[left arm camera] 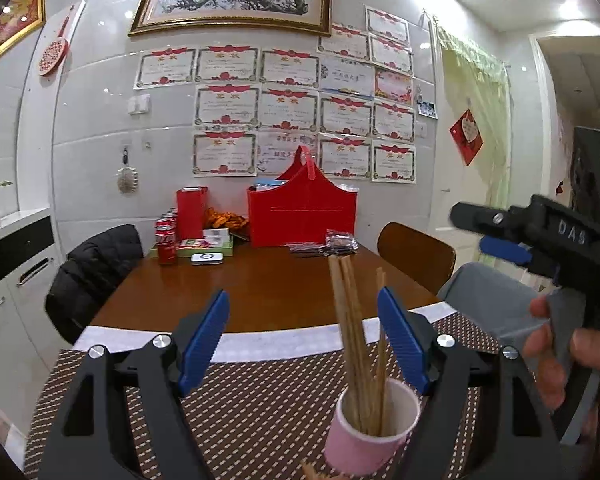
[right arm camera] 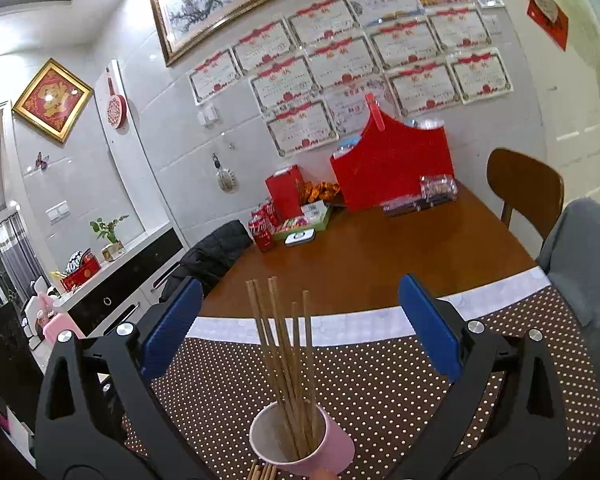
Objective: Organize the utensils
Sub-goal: 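Open the right tool to drop its chopstick into the cup while the left tool opens too, then move both open tools back down to the chopstick pile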
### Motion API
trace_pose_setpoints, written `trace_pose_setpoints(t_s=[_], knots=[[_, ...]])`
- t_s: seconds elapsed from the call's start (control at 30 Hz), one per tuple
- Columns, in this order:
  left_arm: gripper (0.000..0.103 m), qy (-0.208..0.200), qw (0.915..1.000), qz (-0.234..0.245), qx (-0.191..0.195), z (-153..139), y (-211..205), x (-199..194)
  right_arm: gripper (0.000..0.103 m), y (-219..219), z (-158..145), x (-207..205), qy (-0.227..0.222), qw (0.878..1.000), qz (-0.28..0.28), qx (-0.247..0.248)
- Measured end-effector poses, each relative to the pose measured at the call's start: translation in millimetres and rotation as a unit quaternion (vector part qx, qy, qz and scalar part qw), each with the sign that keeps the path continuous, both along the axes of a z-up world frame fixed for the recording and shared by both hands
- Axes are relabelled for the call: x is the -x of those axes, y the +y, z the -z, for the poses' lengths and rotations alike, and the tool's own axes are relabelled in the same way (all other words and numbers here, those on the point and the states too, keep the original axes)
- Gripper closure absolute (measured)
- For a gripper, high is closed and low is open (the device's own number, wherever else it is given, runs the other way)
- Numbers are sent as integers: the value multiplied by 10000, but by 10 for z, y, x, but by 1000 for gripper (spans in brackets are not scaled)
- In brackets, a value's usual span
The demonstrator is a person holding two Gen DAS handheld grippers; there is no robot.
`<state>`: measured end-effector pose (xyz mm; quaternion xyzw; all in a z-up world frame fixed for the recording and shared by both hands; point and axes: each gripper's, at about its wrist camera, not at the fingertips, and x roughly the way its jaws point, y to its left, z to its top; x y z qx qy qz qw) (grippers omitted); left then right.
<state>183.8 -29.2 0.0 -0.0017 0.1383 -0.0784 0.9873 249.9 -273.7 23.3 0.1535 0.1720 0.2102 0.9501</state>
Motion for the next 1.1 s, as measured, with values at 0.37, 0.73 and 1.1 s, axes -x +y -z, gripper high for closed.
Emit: trace_pose_setpoints(t_s=[0.37, 0.73, 1.1], knots=[[28, 124, 9997, -112, -149, -14, 315, 540, 6, 104, -129, 536, -16, 9990, 44, 450], [28, 657, 9968, -279, -370, 349, 414, 806, 6, 279, 500, 911, 469, 9949, -168, 874], [28, 1580, 9866, -200, -368, 1053, 294, 596, 6, 365, 1181, 764, 1160, 9869, -118, 1114]])
